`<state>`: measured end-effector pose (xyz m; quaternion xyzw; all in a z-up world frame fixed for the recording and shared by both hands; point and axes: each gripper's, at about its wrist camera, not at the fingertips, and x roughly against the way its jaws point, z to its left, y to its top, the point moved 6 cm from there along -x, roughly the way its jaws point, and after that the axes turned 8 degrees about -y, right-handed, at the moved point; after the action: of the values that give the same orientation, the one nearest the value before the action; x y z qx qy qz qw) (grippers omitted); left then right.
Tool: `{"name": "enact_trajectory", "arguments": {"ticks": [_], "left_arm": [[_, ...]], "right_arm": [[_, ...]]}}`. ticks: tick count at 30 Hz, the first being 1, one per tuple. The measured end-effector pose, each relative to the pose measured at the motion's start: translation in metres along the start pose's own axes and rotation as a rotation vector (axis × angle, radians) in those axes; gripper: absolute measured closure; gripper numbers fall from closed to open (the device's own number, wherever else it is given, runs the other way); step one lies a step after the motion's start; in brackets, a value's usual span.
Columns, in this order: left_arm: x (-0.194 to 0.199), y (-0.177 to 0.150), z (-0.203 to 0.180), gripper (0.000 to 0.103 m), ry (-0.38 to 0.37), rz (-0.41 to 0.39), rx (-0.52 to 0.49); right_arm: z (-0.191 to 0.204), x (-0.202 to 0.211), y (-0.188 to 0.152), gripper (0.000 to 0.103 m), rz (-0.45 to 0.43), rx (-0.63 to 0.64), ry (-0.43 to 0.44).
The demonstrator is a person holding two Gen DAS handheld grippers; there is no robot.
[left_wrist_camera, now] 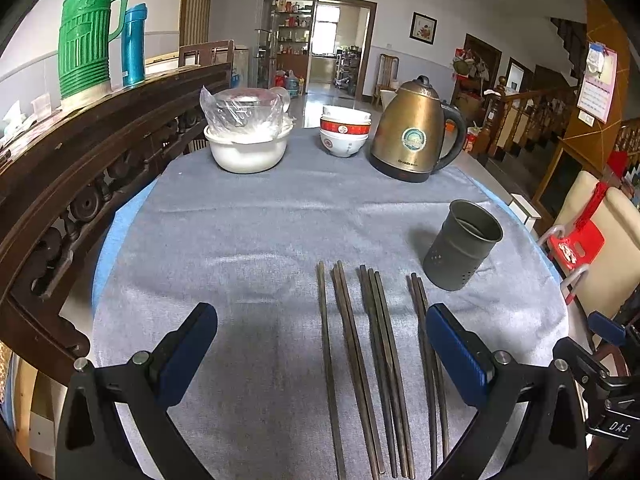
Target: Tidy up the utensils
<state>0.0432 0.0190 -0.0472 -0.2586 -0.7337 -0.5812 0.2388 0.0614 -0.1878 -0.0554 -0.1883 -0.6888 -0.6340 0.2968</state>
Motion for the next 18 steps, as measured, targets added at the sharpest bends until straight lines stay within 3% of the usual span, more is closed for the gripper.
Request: {"name": "enact_trajectory", "arguments": {"ticks": [18], "left_arm": [[-0.0006,-0.0017,0.0031,0.0,0.008,0.003,0.014]], "right_arm": [[0.0071,-0.0013,-0.0035,0.0,0.028,0.005,0.03]]}}
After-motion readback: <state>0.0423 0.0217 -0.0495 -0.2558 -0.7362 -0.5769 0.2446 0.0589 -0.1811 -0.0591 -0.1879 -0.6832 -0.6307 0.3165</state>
